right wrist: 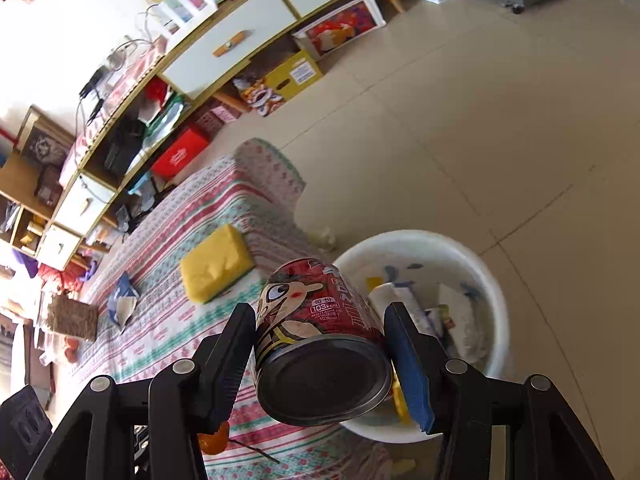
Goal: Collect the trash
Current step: 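Carry the orange peel and red can over the white bin and open both tools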
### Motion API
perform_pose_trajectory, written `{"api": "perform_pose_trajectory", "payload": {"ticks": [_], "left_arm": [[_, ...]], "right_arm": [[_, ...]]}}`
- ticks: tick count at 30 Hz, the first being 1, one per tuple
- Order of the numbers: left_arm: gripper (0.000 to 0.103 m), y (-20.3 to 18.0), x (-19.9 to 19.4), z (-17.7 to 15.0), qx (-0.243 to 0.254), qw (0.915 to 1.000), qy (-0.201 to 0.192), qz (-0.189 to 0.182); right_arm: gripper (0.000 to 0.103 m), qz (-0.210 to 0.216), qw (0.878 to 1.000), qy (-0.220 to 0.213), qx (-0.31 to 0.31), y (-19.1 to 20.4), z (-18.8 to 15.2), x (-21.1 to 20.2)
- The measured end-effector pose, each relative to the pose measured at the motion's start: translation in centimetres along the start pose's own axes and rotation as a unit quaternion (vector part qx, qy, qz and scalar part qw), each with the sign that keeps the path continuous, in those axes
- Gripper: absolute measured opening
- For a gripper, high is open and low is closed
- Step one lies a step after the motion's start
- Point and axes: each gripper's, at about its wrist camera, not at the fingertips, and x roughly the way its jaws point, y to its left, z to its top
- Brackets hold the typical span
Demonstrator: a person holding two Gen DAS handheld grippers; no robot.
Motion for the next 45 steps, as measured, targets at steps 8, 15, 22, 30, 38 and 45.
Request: {"api": "perform_pose_trajectory", "payload": {"ticks": [8, 15, 22, 30, 38, 45], "left_arm": [[0.011, -6.1, 5.9, 1.6, 0.017, 0.9978, 0.039, -0.051], [0.011, -8.7, 10.3, 2.2, 0.018, 0.996, 0.064, -0.059], [0.015, -8.9, 14.3, 2.2, 0.015, 0.9951, 0.094, -0.024], [0.027, -6.6, 12.6, 3.1, -0.011, 0.9965, 0.08, -0.018], [0.027, -2.0, 8.9, 2.9, -0.038, 0.9971, 0.066, 0.002], [0.027, 2.5, 4.8, 2.3, -0.032, 0.9964, 0.052, 0.059]], "right_arm": [[0.058, -0.05, 0.998, 0.005, 0.031, -4.0, 0.8, 0.2], [0.058, -0.081, 0.996, -0.007, 0.045, -5.4, 1.2, -0.5], [0.058, -0.101, 0.993, -0.015, 0.051, -5.6, 1.6, -0.4], [0.058, -0.097, 0.994, -0.01, 0.049, -5.5, 1.5, -0.1], [0.06, -0.107, 0.993, 0.036, 0.034, -5.0, 1.0, 2.2], [0.066, -0.107, 0.994, 0.022, 0.023, -4.1, 1.0, 1.3]]}}
